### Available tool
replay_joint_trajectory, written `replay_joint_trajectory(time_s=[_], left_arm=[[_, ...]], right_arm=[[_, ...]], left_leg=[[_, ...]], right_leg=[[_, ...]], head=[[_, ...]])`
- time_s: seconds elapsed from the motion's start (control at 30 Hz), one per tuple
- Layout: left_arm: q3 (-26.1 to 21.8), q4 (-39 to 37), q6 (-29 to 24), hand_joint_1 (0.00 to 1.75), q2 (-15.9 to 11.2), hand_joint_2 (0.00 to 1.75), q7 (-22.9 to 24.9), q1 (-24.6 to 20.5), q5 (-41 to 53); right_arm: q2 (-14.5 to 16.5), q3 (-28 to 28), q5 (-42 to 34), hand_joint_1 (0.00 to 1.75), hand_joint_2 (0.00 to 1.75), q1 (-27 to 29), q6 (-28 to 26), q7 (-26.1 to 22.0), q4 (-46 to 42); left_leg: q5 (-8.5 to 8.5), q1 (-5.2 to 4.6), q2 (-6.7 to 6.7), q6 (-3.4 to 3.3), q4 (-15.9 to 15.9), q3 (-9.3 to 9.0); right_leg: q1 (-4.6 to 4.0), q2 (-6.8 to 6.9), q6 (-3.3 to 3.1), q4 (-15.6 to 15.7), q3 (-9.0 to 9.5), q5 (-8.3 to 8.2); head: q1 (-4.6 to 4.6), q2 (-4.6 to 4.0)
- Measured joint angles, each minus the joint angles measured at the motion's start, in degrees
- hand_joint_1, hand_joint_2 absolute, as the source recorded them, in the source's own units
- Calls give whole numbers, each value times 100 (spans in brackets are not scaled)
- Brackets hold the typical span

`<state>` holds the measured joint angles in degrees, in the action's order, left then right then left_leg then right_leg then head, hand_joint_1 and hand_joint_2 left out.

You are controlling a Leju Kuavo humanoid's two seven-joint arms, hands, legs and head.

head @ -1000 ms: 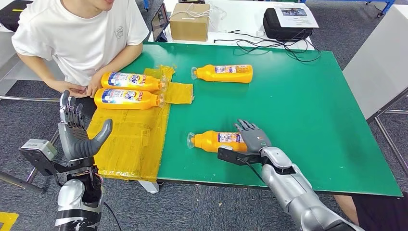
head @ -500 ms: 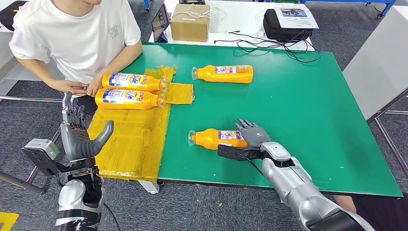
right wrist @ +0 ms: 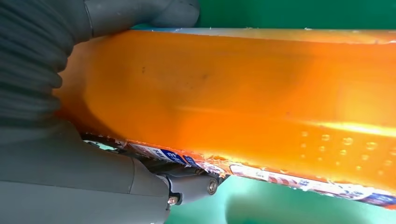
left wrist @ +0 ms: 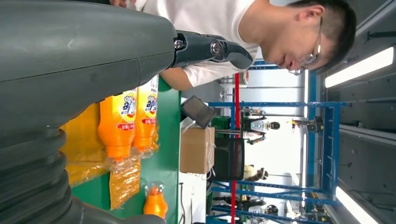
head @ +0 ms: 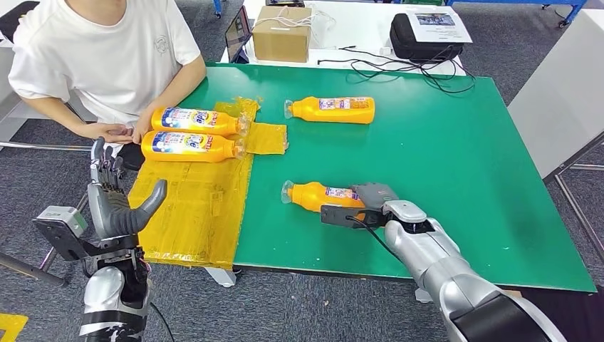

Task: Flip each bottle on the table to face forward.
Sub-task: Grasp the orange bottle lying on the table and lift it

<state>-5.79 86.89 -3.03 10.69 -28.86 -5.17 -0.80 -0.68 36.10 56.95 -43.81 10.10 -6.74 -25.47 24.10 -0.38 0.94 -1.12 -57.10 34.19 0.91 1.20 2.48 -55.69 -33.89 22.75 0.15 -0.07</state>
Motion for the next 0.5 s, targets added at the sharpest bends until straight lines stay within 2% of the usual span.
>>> replay_joint_trajectory(time_s=[0.1, 0.2, 0.3, 0.5], left_arm=[[3, -106, 63, 0, -16, 175, 40, -69, 39], [79, -391, -39, 0, -39, 175, 312, -175, 185], [177, -787, -126, 0, -48, 175, 523, -246, 251], [286, -1261, -134, 0, -54, 175, 573, -286, 234]], right_arm=[[-74, -53, -564, 175, 175, -82, 360, -551, 27], [-150, -134, -1033, 175, 175, -25, 273, -922, 23], [-192, -193, -1362, 175, 175, 97, 102, -1060, -15], [-288, -231, -1832, 175, 175, 289, -64, -1240, -130]], left_leg=[[1, 0, -1, 0, -1, -4], [6, 0, 6, 1, -1, -11], [10, 0, 22, 3, 0, -24], [12, 6, 27, 5, 1, -50]], right_leg=[[0, 0, 0, 1, 3, 0], [0, -4, 0, 2, 8, 0], [-1, -12, 0, 3, 13, 0], [-7, -17, -2, 4, 37, 1]], head=[[2, 0], [1, 0], [1, 0], [0, 0]])
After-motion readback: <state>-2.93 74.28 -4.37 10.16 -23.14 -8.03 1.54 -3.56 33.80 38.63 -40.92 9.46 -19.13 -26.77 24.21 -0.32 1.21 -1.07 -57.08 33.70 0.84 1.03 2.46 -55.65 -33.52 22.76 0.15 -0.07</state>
